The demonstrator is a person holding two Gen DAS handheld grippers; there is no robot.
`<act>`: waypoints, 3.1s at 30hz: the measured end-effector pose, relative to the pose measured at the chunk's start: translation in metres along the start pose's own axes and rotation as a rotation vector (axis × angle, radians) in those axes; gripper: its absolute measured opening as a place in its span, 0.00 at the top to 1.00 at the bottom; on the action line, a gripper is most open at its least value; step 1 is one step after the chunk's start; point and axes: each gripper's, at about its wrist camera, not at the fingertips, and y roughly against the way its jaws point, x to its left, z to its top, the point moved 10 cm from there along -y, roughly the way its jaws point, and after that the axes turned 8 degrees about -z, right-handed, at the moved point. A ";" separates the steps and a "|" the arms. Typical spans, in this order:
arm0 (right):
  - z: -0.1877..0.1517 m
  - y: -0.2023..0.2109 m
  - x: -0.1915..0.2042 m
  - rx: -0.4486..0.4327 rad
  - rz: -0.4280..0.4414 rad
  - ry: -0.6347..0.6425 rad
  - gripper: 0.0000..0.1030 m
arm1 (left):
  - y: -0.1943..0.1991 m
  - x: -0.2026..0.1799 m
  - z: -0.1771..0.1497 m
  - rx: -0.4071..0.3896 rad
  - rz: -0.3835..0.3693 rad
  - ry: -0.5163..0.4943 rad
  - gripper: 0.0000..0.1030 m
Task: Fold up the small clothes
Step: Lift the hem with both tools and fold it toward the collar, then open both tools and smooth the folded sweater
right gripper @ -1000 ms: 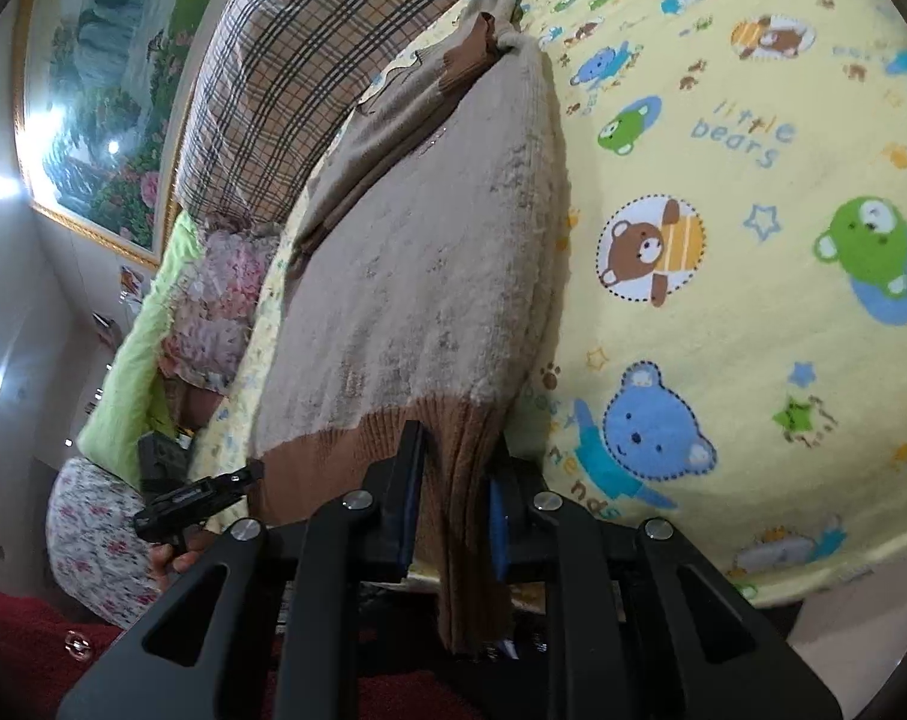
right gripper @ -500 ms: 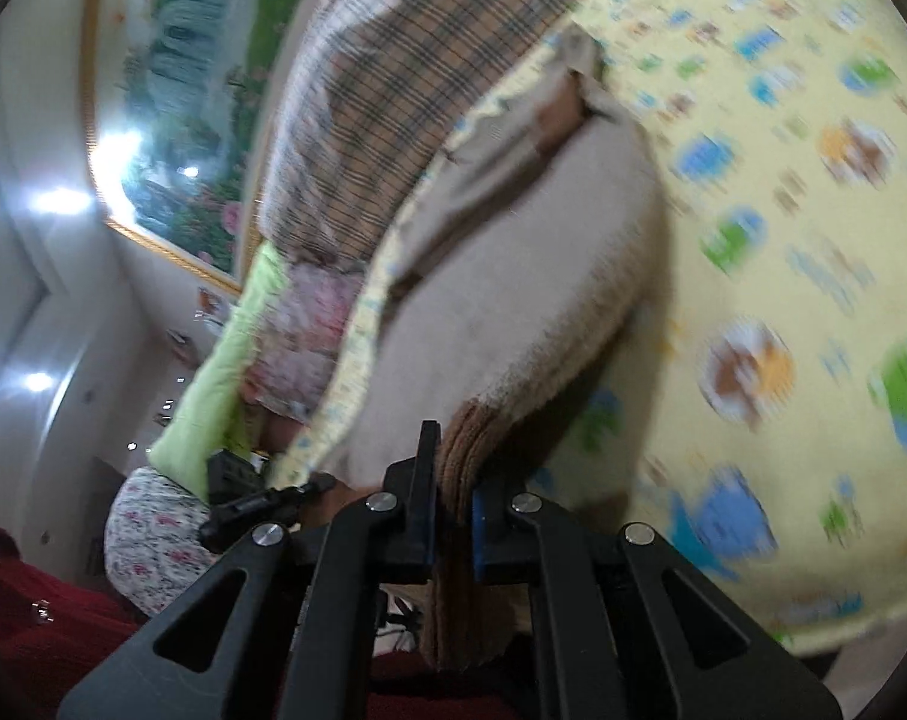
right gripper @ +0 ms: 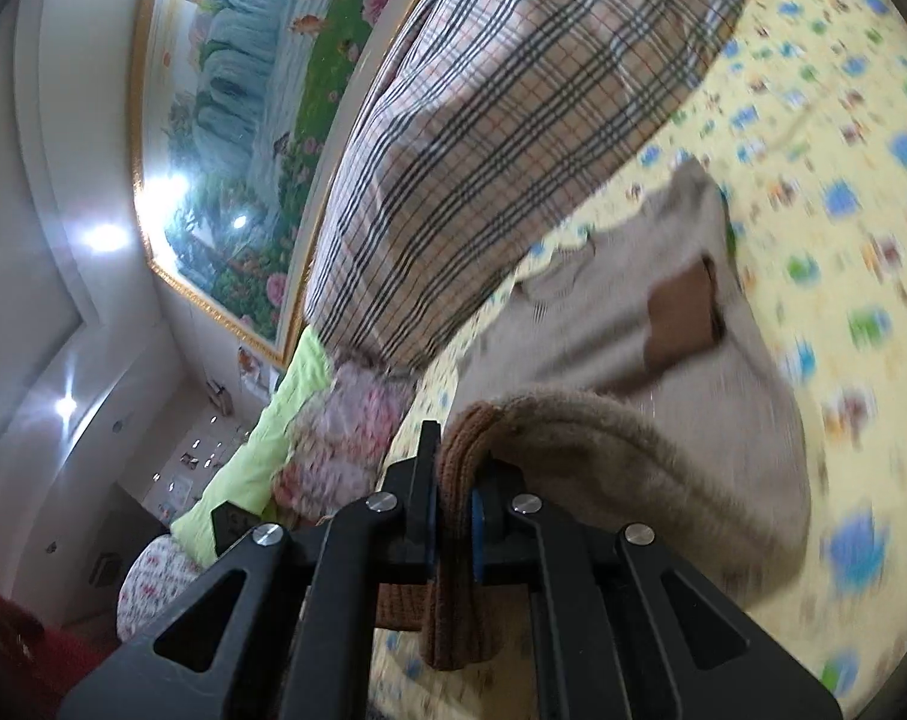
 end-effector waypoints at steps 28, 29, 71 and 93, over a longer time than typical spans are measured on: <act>0.159 -0.197 -0.153 -0.005 -0.353 -0.068 0.91 | -0.232 0.114 0.160 0.035 0.223 0.054 0.93; 0.158 -0.199 -0.158 -0.002 -0.353 -0.077 0.91 | -0.235 0.117 0.159 0.036 0.233 0.048 0.93; 0.088 -0.258 -0.114 0.277 -0.388 0.235 0.53 | -0.270 0.026 0.097 0.286 -0.051 -0.130 0.47; 0.053 -0.127 -0.111 0.020 -0.478 0.162 0.52 | -0.136 0.073 0.068 0.027 0.306 -0.062 0.25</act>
